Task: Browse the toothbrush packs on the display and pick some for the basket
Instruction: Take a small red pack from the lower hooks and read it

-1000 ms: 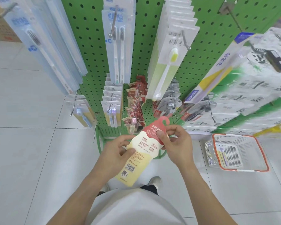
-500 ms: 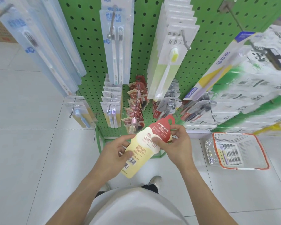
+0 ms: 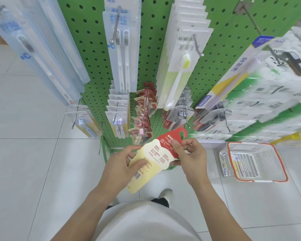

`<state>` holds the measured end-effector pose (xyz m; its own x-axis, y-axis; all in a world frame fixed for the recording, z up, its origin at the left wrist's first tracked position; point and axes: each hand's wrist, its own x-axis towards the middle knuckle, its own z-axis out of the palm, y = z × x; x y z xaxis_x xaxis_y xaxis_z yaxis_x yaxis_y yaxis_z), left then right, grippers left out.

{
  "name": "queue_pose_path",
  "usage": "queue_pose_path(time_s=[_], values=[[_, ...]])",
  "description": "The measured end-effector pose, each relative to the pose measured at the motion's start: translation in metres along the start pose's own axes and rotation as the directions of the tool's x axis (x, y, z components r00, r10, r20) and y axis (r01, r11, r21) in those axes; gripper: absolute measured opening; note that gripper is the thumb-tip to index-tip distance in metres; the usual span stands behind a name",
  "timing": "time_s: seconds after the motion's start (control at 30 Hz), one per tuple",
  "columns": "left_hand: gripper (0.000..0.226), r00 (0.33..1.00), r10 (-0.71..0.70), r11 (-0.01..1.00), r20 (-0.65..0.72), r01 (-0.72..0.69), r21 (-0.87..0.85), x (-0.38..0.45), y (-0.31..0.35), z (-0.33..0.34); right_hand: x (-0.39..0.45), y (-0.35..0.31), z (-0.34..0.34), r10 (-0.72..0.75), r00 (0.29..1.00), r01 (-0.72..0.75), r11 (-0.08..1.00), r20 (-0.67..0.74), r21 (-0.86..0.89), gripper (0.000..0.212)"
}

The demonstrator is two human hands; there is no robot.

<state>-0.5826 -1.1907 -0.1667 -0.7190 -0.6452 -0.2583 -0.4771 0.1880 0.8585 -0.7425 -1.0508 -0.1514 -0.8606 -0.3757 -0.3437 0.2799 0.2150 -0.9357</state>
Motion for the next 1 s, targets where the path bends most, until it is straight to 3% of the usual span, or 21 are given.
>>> queue_pose_path(time_s=[0.13,0.23,0.37,0.63,0.7,0.83,1.0], values=[[0.058,0.986,0.157,0.961,-0.062,-0.138,0.238,0.004,0.003,0.002,-0.002,-0.002,0.001,-0.032,0.999,0.033,0.999,0.030,-0.023,0.025],[0.061,0.938,0.347,0.905,0.004,-0.336,0.262,0.001,0.017,0.013,-0.005,-0.005,0.008,-0.043,0.998,0.042,0.999,0.045,0.023,0.025],[0.073,0.872,0.480,0.826,0.096,-0.486,0.285,-0.002,0.026,0.030,-0.014,-0.013,0.017,-0.038,0.994,0.026,0.993,0.104,0.111,0.026],[0.044,0.795,0.589,0.792,-0.146,-0.533,0.296,0.002,0.029,0.027,-0.024,-0.029,0.020,-0.012,0.967,-0.060,0.961,0.254,0.272,0.020],[0.039,0.804,0.567,0.816,-0.179,-0.518,0.257,-0.001,0.030,0.025,-0.025,-0.032,0.018,-0.012,0.943,-0.085,0.957,0.332,0.277,0.021],[0.032,0.909,0.363,0.931,-0.207,-0.364,0.035,-0.009,0.035,0.014,-0.021,-0.030,0.014,-0.010,0.909,-0.090,0.971,0.416,0.220,0.019],[0.036,0.963,0.184,0.959,-0.197,-0.220,-0.179,-0.009,0.029,0.008,-0.016,-0.014,0.018,-0.110,0.935,0.098,0.994,0.337,0.052,0.029]])
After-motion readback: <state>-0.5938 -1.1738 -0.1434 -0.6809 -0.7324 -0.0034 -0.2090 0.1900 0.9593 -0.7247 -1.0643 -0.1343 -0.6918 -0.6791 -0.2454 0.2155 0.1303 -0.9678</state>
